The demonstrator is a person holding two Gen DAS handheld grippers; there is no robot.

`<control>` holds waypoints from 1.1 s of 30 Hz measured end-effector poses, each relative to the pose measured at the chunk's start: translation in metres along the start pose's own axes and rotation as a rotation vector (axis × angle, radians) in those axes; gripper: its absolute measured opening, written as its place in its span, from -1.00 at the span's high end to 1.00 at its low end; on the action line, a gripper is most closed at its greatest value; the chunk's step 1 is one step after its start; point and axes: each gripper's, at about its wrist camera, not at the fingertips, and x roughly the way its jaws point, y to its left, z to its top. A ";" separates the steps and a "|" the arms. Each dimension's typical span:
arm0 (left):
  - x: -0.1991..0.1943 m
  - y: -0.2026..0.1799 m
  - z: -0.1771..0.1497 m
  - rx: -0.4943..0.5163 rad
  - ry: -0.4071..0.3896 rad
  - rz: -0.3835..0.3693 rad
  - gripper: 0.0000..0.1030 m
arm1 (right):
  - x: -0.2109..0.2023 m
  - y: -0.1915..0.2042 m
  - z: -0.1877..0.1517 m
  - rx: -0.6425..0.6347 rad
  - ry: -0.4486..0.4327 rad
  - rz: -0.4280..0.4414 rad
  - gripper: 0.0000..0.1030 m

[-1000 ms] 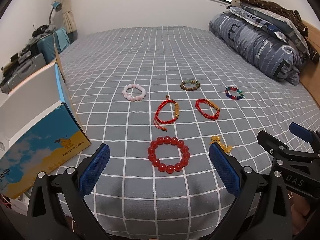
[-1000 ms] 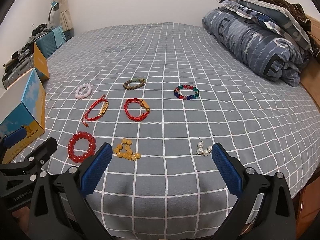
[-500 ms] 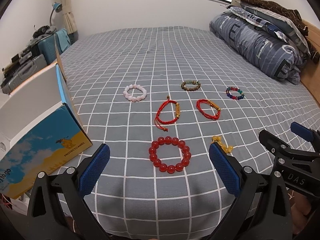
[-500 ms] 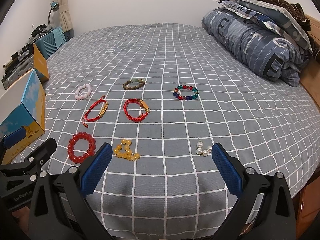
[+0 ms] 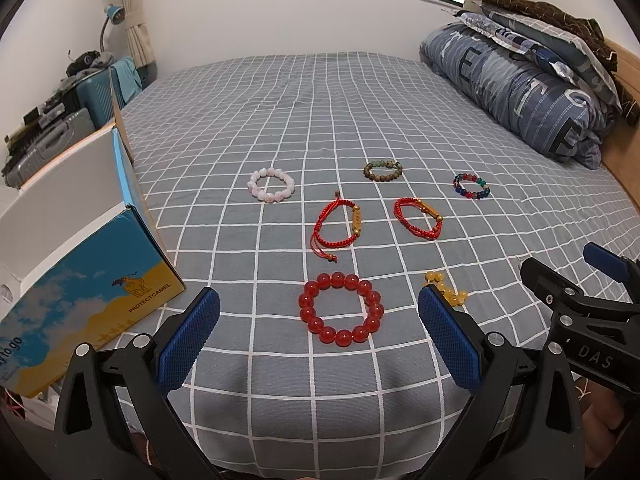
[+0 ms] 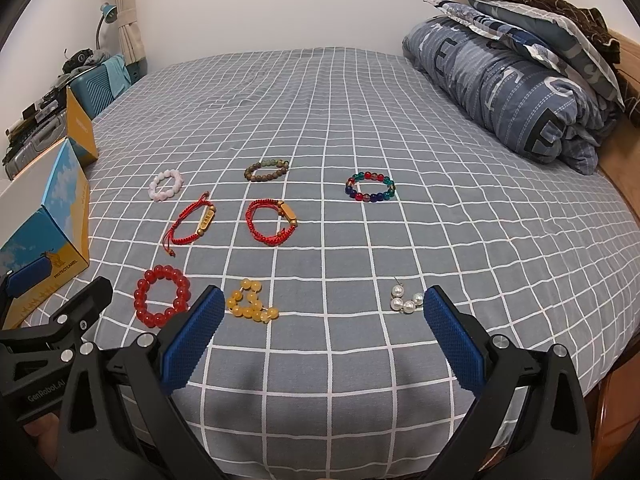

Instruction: Organize jewelry

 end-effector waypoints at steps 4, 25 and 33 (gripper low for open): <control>0.000 0.000 0.000 0.000 0.000 0.001 -0.89 | 0.000 0.000 0.000 -0.001 0.000 0.000 -0.86; 0.001 0.001 0.000 -0.001 0.000 -0.001 -0.89 | -0.001 0.000 0.001 -0.005 -0.001 0.000 -0.86; -0.006 0.000 0.008 -0.007 -0.009 0.008 -0.89 | -0.009 -0.002 0.006 -0.003 -0.019 -0.010 -0.86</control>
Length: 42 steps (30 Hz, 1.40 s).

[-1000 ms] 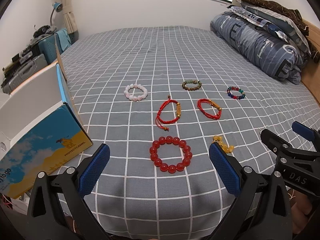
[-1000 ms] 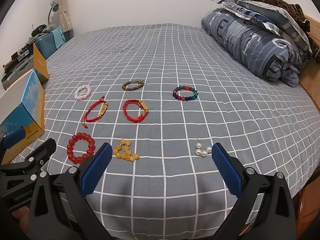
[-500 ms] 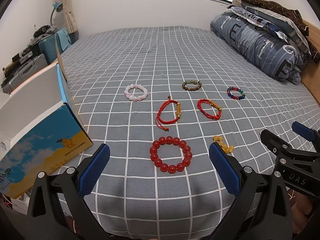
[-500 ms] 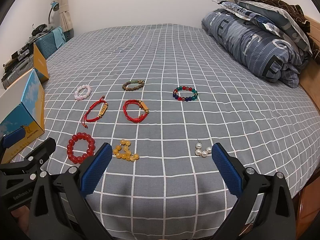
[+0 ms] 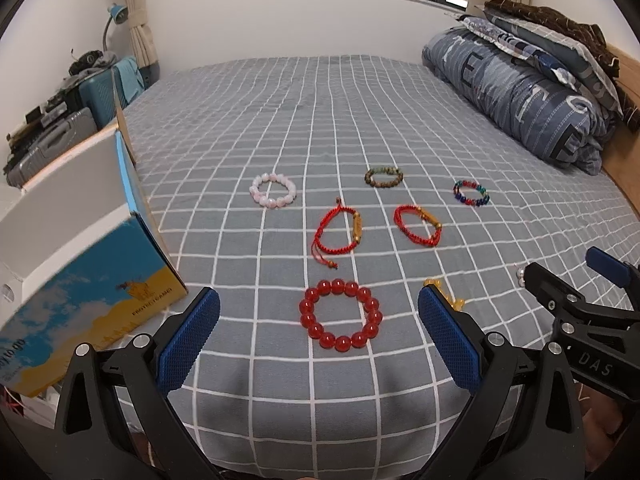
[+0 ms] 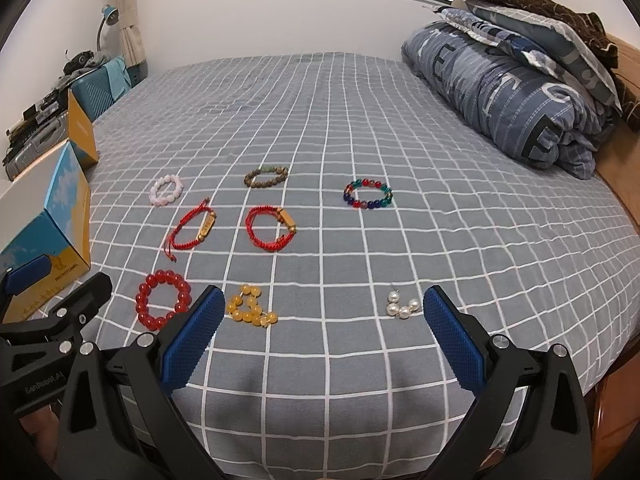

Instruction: Organize jewelry

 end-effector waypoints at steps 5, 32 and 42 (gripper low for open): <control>-0.002 0.002 0.022 -0.003 0.003 0.002 -0.89 | -0.007 -0.003 0.016 -0.002 0.003 -0.037 -0.85; 0.173 -0.020 0.068 0.068 0.278 -0.016 -0.89 | 0.109 -0.063 0.007 0.100 0.240 -0.122 -0.85; 0.198 -0.023 0.060 0.070 0.328 -0.018 -0.65 | 0.139 -0.075 0.000 0.143 0.328 -0.123 -0.65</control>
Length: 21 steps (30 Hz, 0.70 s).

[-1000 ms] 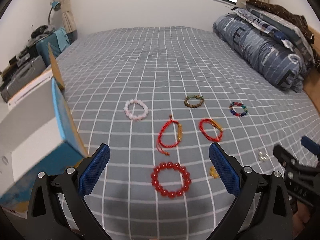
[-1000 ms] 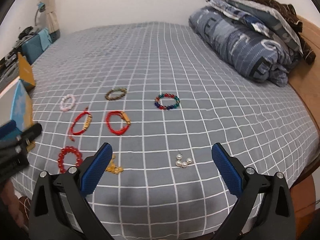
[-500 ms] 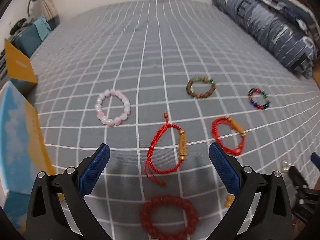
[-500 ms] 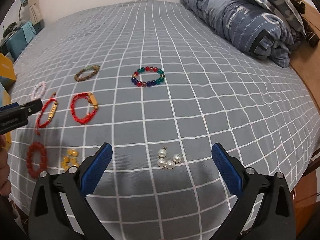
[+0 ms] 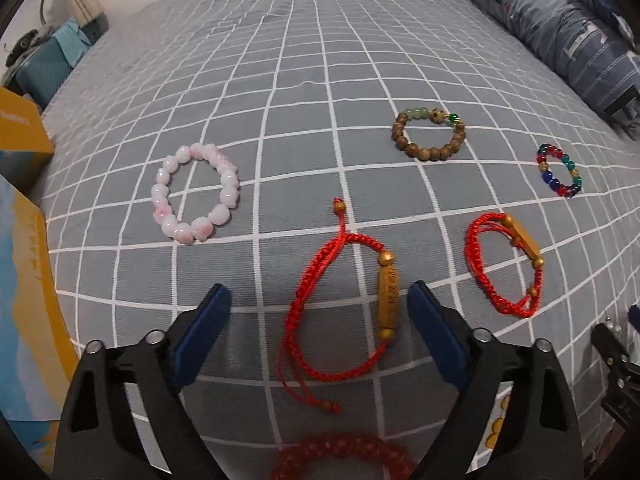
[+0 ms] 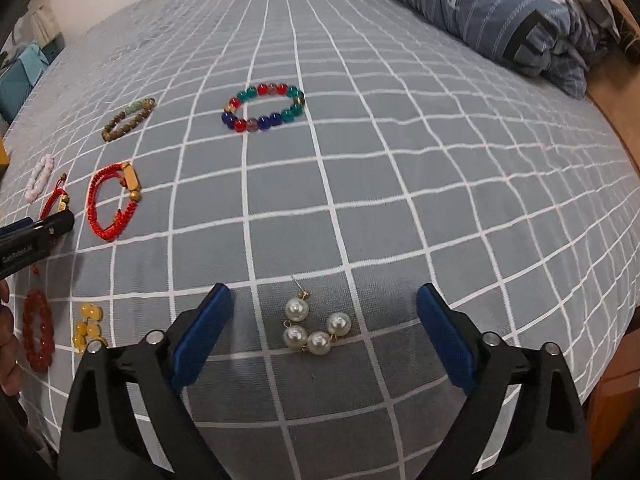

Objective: Organize jewelry
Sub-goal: 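Grasp the red string bracelet with the left tool while the right tool grasps the pearl earrings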

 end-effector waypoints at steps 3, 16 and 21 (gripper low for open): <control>0.000 -0.003 -0.001 0.006 0.001 -0.014 -0.45 | 0.005 -0.004 0.001 0.019 0.020 0.016 -0.59; -0.008 -0.004 -0.008 0.006 0.023 -0.024 0.73 | 0.000 -0.004 -0.002 0.031 0.045 -0.006 0.46; -0.013 -0.002 -0.012 -0.014 0.019 -0.039 0.81 | -0.002 -0.003 -0.004 0.028 0.038 -0.029 0.80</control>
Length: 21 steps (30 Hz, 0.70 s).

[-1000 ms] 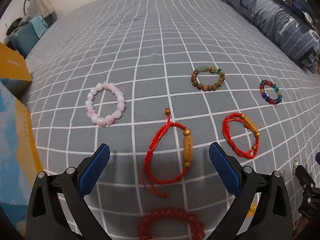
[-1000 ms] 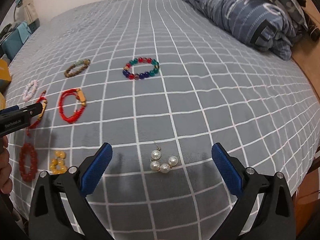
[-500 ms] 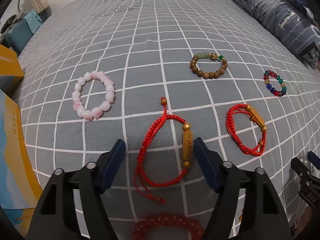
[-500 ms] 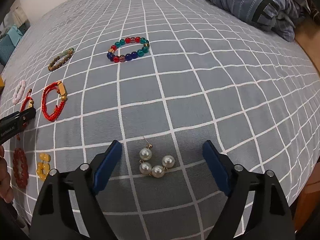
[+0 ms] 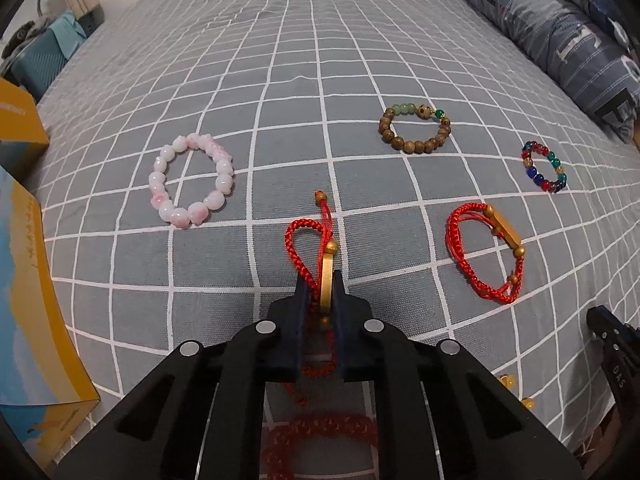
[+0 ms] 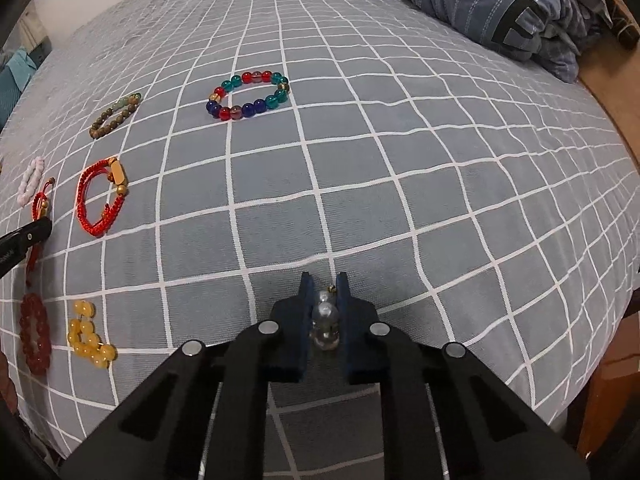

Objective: Organize jewelry
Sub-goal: 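Grasp the red string bracelet with the left tool while the right tool grasps the pearl earrings, then carry the red string bracelet and pearl earrings with both tools into the white box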

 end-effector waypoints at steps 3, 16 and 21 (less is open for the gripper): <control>-0.002 0.002 0.000 -0.008 -0.006 -0.011 0.82 | -0.003 -0.001 -0.002 0.007 -0.012 0.000 0.80; -0.020 0.012 -0.003 -0.038 -0.078 -0.029 0.83 | -0.023 0.003 -0.007 0.004 -0.102 0.092 0.80; -0.033 0.017 -0.007 -0.053 -0.125 -0.031 0.82 | -0.034 0.008 -0.009 -0.004 -0.155 0.112 0.80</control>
